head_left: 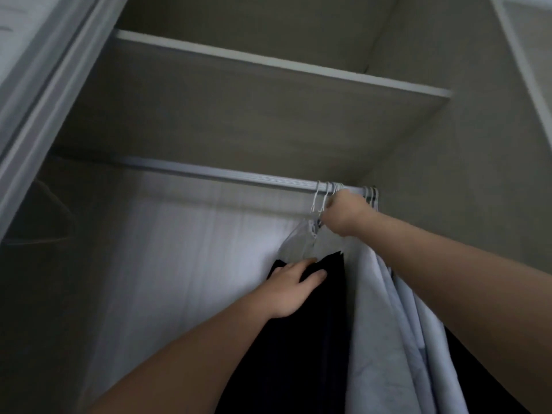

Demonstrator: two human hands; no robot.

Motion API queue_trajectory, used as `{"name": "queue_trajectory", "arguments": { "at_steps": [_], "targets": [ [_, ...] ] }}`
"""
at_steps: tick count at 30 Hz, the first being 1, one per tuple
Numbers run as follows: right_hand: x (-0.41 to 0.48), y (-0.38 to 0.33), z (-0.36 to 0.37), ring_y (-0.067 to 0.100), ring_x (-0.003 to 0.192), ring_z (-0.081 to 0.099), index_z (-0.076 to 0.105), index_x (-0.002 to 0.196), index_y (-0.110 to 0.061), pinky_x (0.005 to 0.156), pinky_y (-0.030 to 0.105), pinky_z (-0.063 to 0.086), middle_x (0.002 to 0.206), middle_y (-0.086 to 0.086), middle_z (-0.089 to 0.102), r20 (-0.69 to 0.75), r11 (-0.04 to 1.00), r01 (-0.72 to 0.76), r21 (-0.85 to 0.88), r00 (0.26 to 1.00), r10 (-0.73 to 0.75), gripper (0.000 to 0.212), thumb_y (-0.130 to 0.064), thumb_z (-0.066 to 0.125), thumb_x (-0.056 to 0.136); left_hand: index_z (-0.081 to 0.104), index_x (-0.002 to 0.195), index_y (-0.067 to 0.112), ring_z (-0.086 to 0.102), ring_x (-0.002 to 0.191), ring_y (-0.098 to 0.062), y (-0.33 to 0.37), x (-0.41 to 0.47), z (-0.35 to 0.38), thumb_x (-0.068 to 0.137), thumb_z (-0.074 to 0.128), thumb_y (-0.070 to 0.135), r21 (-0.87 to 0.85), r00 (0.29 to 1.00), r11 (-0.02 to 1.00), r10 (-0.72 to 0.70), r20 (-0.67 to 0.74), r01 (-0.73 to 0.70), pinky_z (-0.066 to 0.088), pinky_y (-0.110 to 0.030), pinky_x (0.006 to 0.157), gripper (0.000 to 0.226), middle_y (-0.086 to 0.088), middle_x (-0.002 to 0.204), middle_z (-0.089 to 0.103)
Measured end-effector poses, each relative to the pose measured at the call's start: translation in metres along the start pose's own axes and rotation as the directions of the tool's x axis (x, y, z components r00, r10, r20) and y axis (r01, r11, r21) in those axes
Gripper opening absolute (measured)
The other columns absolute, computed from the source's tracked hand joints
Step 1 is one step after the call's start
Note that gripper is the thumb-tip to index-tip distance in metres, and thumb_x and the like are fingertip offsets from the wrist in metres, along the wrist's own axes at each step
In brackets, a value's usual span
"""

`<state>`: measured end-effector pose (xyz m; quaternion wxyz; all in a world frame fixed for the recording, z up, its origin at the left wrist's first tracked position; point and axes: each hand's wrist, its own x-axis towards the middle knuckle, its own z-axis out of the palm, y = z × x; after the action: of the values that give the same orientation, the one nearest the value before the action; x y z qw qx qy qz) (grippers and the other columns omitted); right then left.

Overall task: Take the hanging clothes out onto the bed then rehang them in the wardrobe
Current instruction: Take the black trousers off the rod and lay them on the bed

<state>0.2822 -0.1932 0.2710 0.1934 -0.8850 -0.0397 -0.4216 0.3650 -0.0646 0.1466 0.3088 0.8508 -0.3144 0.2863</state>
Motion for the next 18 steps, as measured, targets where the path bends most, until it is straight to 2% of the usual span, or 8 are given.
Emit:
{"name": "queue_trajectory", "arguments": {
  "at_steps": [2,3,5,8,11,13,16,18],
  "targets": [
    [0.008,-0.001,-0.003,0.029,0.063,0.061,0.059,0.089,0.001,0.06,0.031,0.05,0.078,0.02,0.061,0.083,0.92,-0.149,0.363,0.988,0.128,0.011,-0.006,0.051,0.091,0.032,0.151,0.041,0.027,0.146,-0.02,-0.007,0.001,-0.004,0.092,0.036,0.071,-0.038,0.999,0.999,0.03,0.022,-0.029,0.023,-0.04,0.12,0.066,0.005,0.158,0.034],
    [0.01,-0.001,-0.005,0.024,0.058,0.058,0.055,0.088,-0.003,0.055,0.028,0.05,0.075,0.018,0.059,0.159,0.837,-0.224,0.499,0.973,0.166,0.007,-0.006,0.05,0.093,0.035,0.148,0.043,0.031,0.144,-0.019,-0.01,0.001,-0.006,0.089,0.036,0.074,-0.066,0.999,0.997,0.041,0.032,-0.039,0.025,-0.04,0.12,0.067,0.006,0.156,0.037],
    [0.013,-0.001,-0.005,0.021,0.057,0.058,0.049,0.094,-0.007,0.049,0.024,0.048,0.08,0.018,0.058,0.316,0.667,-0.351,0.657,0.932,0.179,0.007,-0.012,0.046,0.098,0.041,0.141,0.047,0.04,0.138,-0.015,-0.015,0.0,-0.012,0.079,0.036,0.082,-0.135,0.997,0.989,0.06,0.049,-0.053,0.031,-0.039,0.117,0.072,0.007,0.149,0.046],
    [0.022,-0.003,-0.001,0.016,0.045,0.057,0.043,0.109,0.0,0.042,0.019,0.044,0.095,0.021,0.061,0.472,0.508,-0.467,0.724,0.872,0.129,0.019,-0.017,0.036,0.103,0.049,0.127,0.05,0.054,0.122,-0.006,-0.022,0.001,-0.02,0.072,0.041,0.084,-0.204,0.995,0.976,0.087,0.057,-0.073,0.041,-0.034,0.109,0.066,0.012,0.134,0.056],
    [0.028,-0.007,0.004,0.013,0.047,0.042,0.045,0.105,0.009,0.038,0.018,0.036,0.076,0.014,0.056,0.566,0.34,-0.555,0.759,0.821,0.076,0.04,-0.027,0.029,0.104,0.05,0.119,0.054,0.058,0.112,-0.001,-0.03,0.002,-0.028,0.072,0.043,0.085,-0.208,0.993,0.975,0.092,0.071,-0.075,0.045,-0.031,0.104,0.057,0.015,0.126,0.06],
    [0.03,-0.013,0.008,0.011,0.049,0.031,0.046,0.098,0.005,0.036,0.017,0.027,0.068,0.008,0.045,0.6,0.238,-0.595,0.768,0.798,0.058,0.043,-0.033,0.026,0.102,0.05,0.115,0.054,0.06,0.108,-0.002,-0.034,0.003,-0.03,0.072,0.044,0.085,-0.202,0.993,0.977,0.092,0.077,-0.075,0.047,-0.032,0.102,0.053,0.015,0.12,0.062],
    [0.029,-0.027,0.016,0.006,0.052,0.018,0.049,0.107,0.002,0.033,0.013,0.015,0.057,0.002,0.032,0.579,0.203,-0.595,0.778,0.804,0.135,0.043,-0.034,0.027,0.1,0.048,0.115,0.053,0.06,0.109,-0.004,-0.04,0.003,-0.033,0.071,0.044,0.085,-0.18,0.993,0.98,0.094,0.077,-0.078,0.047,-0.034,0.101,0.054,0.015,0.119,0.063],
    [0.029,-0.035,0.023,0.005,0.051,0.015,0.052,0.116,0.002,0.031,0.012,0.012,0.053,0.0,0.03,0.539,0.179,-0.567,0.804,0.822,0.185,0.045,-0.033,0.029,0.099,0.046,0.115,0.054,0.058,0.111,-0.004,-0.044,0.003,-0.036,0.071,0.043,0.086,-0.144,0.993,0.986,0.09,0.077,-0.079,0.045,-0.034,0.102,0.055,0.017,0.122,0.06]
  ]
}}
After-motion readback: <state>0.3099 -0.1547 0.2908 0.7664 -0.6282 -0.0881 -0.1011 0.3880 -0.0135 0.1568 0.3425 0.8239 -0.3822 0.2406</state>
